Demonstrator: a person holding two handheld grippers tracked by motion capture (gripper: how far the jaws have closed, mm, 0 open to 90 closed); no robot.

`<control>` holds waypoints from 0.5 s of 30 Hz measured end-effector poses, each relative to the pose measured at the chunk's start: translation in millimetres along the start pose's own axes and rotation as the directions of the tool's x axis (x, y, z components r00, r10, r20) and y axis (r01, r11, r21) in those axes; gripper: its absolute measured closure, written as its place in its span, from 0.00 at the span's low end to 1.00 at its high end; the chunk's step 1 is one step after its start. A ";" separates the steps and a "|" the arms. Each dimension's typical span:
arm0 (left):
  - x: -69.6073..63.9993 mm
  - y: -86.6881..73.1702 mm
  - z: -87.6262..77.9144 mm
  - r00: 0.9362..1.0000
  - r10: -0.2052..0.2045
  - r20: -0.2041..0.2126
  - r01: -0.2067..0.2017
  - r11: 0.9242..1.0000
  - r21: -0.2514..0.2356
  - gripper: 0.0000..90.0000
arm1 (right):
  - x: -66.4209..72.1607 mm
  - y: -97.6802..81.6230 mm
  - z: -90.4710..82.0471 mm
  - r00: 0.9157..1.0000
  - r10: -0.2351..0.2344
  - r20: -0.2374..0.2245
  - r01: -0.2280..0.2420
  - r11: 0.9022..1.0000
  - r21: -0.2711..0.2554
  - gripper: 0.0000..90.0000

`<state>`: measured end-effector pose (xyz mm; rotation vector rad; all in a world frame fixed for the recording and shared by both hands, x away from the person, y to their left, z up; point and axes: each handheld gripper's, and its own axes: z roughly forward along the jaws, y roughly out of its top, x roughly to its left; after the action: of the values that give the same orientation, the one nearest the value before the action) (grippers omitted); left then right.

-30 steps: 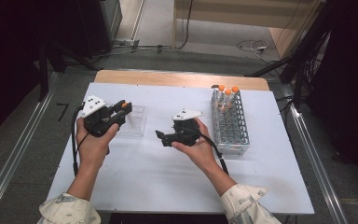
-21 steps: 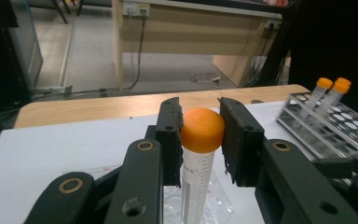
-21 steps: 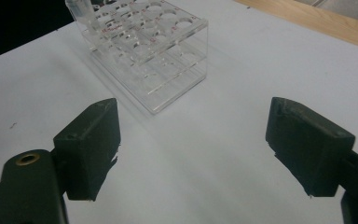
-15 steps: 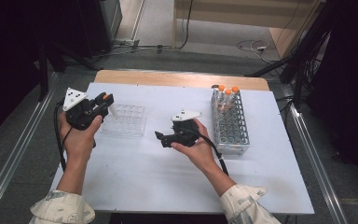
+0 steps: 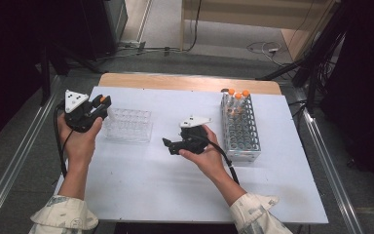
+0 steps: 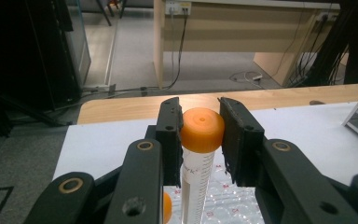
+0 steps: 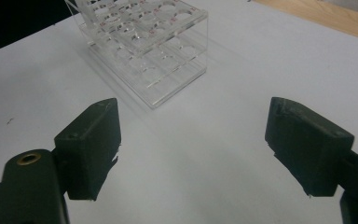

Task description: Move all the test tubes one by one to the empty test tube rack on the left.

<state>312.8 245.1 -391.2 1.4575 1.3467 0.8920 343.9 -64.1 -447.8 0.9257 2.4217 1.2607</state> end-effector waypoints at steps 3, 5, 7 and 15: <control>-1.6 -2.4 3.1 1.000 0.022 -0.010 -0.022 1.000 0.015 0.78 | -0.6 -0.6 -0.6 1.000 0.002 0.002 -0.002 1.000 -0.001 0.19; -3.4 -4.1 5.0 0.999 0.038 -0.014 -0.038 0.999 0.026 0.78 | -1.0 -0.7 -1.0 1.000 0.002 0.002 -0.002 1.000 -0.004 0.19; -5.1 -6.1 6.6 0.998 0.052 -0.019 -0.051 0.998 0.034 0.78 | -1.2 -0.6 -1.6 1.000 0.001 0.002 -0.001 1.000 -0.006 0.19; -4.6 -22.8 12.1 0.998 0.056 -0.025 -0.054 0.996 0.070 0.78 | -2.9 -1.2 -5.0 1.000 0.007 0.004 -0.007 1.000 -0.011 0.19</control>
<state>316.4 237.9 -416.2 1.5472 1.3758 0.9112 343.1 -69.7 -445.9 0.9332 2.4080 1.2715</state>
